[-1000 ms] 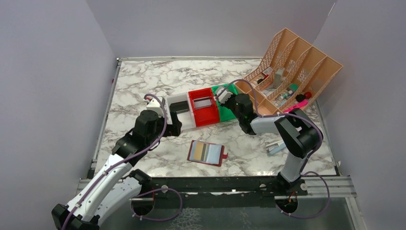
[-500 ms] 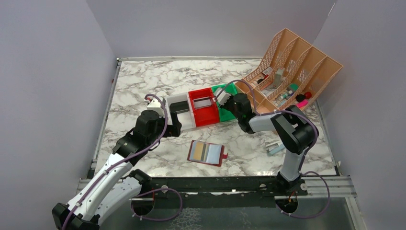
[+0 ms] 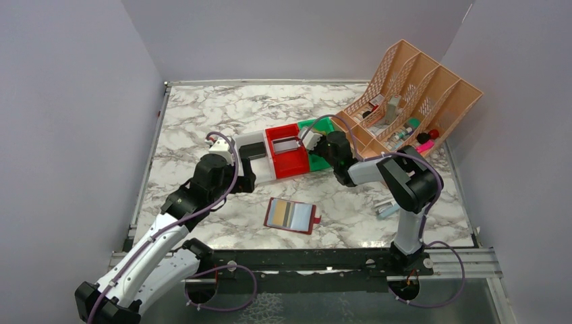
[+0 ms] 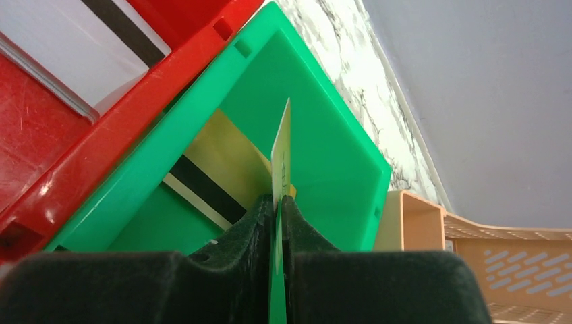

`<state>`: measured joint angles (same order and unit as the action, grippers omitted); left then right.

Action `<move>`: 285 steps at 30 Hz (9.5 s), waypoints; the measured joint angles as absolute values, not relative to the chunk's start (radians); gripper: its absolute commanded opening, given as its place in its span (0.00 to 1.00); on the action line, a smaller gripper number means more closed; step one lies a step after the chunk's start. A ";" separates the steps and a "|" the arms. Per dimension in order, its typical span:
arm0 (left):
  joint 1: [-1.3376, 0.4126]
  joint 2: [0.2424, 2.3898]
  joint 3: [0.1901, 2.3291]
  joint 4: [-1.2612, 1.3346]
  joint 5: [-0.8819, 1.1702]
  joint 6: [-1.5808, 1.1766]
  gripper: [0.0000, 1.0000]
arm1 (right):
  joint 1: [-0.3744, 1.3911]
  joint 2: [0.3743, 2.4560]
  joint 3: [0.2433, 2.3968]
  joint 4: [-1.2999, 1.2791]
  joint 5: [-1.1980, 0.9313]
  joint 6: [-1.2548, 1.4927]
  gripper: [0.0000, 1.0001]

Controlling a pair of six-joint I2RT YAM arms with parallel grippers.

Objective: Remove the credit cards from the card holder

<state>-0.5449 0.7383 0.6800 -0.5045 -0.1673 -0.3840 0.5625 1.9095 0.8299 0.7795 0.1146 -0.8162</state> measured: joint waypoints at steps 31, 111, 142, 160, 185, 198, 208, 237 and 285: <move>-0.545 0.774 0.680 -0.515 -0.174 -0.384 0.99 | 0.548 1.563 0.852 0.463 0.086 -0.223 0.34; -0.689 0.846 0.555 -0.367 -0.008 -0.584 0.81 | 0.697 1.665 1.020 -0.046 -0.092 0.443 0.81; -0.705 1.074 0.497 -0.171 0.168 -0.583 0.53 | 0.961 1.437 0.469 0.419 -0.228 0.920 0.41; -0.775 1.176 0.435 -0.068 0.176 -0.580 0.16 | 0.961 1.608 0.424 0.598 -0.173 1.098 0.18; -0.799 1.215 0.437 -0.028 0.145 -0.583 0.10 | 0.960 1.575 0.358 0.650 -0.145 1.125 0.11; -0.801 1.215 0.437 -0.029 0.134 -0.587 0.08 | 0.960 1.553 0.334 0.658 -0.144 1.125 0.06; -0.803 1.215 0.445 -0.049 0.123 -0.587 0.08 | 0.947 1.499 0.278 0.678 -0.144 1.124 0.03; -0.844 1.212 0.549 -0.065 0.134 -0.566 0.41 | 0.934 1.470 0.278 0.604 -0.105 1.132 0.05; -0.880 1.338 0.550 -0.060 0.113 -0.553 0.12 | 0.835 1.494 0.179 0.797 -0.173 1.205 0.20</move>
<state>-0.8799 1.3380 0.5495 -0.0597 0.1135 -0.5529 0.8352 1.4944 0.1787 0.7975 -0.1730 1.2049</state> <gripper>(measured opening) 0.123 0.184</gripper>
